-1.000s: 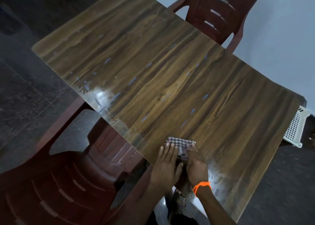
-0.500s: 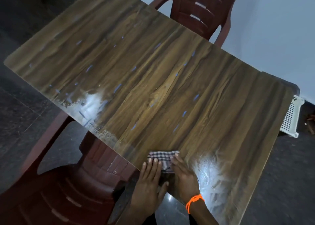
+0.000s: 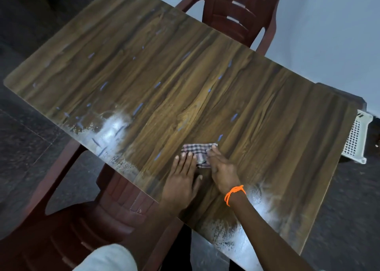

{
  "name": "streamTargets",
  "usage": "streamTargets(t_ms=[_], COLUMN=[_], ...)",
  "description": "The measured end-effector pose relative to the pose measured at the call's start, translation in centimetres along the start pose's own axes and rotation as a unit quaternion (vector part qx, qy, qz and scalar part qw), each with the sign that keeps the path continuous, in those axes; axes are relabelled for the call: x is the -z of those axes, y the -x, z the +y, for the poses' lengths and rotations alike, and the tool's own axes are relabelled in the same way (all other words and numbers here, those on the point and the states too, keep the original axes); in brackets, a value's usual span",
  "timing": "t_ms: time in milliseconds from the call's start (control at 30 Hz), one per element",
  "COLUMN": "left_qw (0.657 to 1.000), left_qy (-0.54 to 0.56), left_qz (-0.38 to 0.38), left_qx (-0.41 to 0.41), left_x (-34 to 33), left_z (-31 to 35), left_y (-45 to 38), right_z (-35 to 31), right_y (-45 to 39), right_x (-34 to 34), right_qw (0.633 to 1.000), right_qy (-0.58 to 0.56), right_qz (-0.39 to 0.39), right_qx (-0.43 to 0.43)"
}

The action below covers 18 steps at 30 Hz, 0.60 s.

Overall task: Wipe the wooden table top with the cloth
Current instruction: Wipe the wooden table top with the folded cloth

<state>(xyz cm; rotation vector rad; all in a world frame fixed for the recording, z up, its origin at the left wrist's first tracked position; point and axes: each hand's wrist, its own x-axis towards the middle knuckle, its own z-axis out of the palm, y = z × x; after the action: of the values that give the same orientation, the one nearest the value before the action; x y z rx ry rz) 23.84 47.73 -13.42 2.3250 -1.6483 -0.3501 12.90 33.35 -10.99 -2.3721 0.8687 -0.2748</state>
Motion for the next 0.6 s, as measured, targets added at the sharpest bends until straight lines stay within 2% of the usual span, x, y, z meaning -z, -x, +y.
streamTargets(t_ms=[100,233,333,467,600], left_qw=[1.000,0.999,0.999,0.996,0.998], left_qy=[0.003,0.032,0.038,0.022,0.005], left_qz=[0.012,0.006,-0.013,-0.032,-0.021], left_qx=[0.017,0.004,-0.027,-0.076,-0.066], left_x=[-0.4,-1.7,-1.9,-1.3,-0.2], left_z=[0.9,4.2,6.3,7.2,5.2], left_y=[4.2,6.6,3.3,-4.5,-10.4], right_z=[0.1,1.8,4.2,6.6,6.5], right_y=[3.2,7.3,7.2,2.9,-3.3], right_x=[-0.4,1.0,3.1,6.0,6.1], right_qw=[0.998,0.999,0.999,0.994,0.994], right_qy=[-0.016,-0.019,0.016,0.049,0.044], right_qz=[-0.037,-0.031,-0.018,0.021,0.044], right_qx=[0.044,0.023,-0.021,-0.091,-0.091])
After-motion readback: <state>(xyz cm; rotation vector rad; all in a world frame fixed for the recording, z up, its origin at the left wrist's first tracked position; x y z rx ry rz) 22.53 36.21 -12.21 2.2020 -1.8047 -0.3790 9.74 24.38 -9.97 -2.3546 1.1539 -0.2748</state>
